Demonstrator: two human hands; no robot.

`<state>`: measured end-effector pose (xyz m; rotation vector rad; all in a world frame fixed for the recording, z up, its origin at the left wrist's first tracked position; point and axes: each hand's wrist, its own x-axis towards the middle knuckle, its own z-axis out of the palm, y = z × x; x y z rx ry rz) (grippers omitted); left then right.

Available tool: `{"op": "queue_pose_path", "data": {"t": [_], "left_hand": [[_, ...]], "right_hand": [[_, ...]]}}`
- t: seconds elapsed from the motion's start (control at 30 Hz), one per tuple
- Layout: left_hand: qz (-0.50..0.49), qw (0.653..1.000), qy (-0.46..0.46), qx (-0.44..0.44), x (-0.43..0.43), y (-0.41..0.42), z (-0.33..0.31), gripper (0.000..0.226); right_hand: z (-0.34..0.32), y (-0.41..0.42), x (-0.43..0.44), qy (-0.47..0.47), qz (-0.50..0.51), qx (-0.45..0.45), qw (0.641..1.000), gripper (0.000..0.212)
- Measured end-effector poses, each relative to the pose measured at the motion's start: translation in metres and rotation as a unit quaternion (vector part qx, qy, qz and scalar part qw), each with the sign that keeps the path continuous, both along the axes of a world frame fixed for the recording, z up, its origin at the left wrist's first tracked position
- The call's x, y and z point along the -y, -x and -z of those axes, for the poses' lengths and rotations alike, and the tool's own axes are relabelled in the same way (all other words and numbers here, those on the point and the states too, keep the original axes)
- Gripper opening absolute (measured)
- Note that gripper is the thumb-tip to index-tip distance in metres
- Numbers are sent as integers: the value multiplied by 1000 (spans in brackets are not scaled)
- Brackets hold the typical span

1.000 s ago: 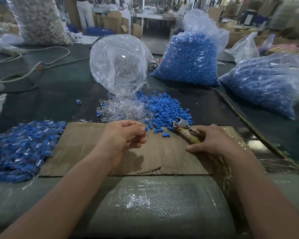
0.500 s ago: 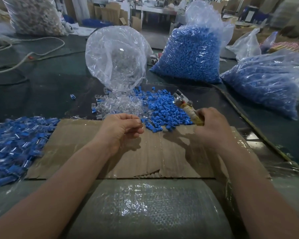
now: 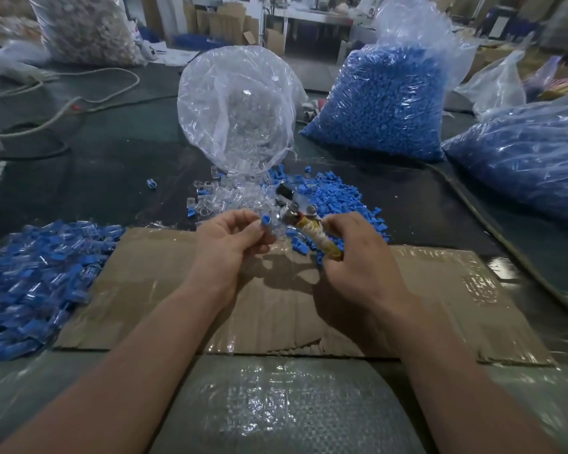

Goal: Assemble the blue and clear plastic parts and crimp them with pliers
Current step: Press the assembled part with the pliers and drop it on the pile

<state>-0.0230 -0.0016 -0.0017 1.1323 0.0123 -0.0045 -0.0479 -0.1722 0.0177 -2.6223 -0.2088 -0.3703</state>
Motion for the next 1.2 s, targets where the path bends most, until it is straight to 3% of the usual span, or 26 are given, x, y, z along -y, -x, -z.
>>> {"op": "queue_pose_path", "data": {"t": [0.27, 0.63, 0.97, 1.2], "left_hand": [[-18, 998, -4, 68, 4, -3, -1, 8], [-4, 997, 10, 74, 3, -4, 1, 13], [-22, 997, 7, 69, 7, 1, 0, 12], [-31, 997, -6, 70, 8, 4, -1, 13]], "right_hand": [[3, 2, -2, 29, -30, -10, 999, 42], [2, 2, -2, 35, -42, -23, 998, 44], [3, -2, -3, 17, -46, -27, 998, 31], [3, -1, -4, 11, -46, -33, 998, 36]]}}
